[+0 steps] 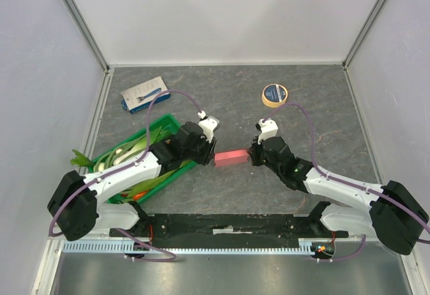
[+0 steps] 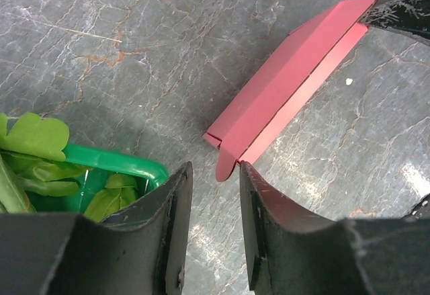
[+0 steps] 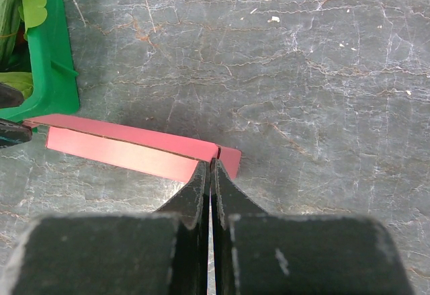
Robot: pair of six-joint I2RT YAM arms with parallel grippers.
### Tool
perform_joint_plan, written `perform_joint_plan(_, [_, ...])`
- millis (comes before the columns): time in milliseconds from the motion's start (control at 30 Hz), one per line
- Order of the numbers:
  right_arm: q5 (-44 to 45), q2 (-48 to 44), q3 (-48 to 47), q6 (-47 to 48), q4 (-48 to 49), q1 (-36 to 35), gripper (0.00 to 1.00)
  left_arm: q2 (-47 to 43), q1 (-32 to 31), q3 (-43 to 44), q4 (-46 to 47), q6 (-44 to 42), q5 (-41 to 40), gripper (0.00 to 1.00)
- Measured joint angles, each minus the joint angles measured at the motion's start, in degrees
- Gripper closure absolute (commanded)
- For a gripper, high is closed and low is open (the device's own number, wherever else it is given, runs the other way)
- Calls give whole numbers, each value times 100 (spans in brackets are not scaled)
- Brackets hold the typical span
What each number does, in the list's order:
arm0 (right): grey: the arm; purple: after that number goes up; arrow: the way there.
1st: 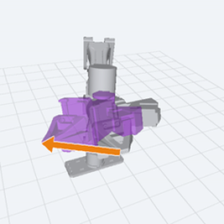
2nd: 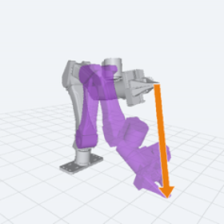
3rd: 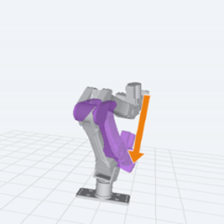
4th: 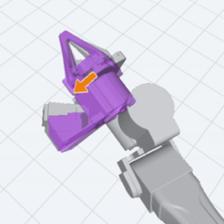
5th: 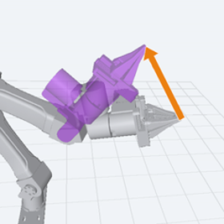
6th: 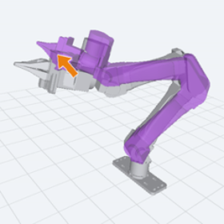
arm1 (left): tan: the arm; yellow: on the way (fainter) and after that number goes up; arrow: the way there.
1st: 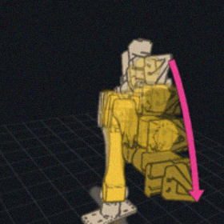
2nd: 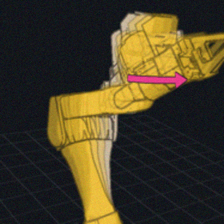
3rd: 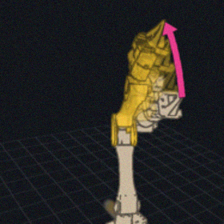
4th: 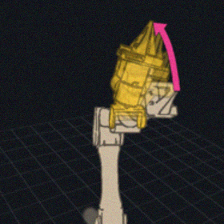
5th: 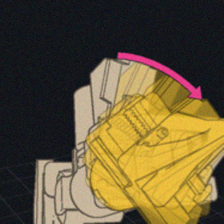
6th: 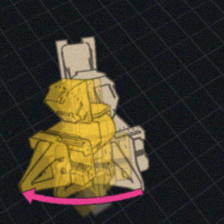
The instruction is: Fold the paper box
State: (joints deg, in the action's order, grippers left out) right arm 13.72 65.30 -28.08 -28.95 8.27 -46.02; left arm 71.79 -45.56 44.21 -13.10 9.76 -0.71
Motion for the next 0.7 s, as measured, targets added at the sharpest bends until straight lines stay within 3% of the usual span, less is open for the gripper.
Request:
perform_joint_plan(167, [-7, 0, 2, -2, -2, 0, 100, 175, -98, 28, -13, -39, 37, 59])
perform_joint_plan(700, [-20, 4, 0, 0, 2, 0, 100, 326, -232, 184, -76, -17, -146, 98])
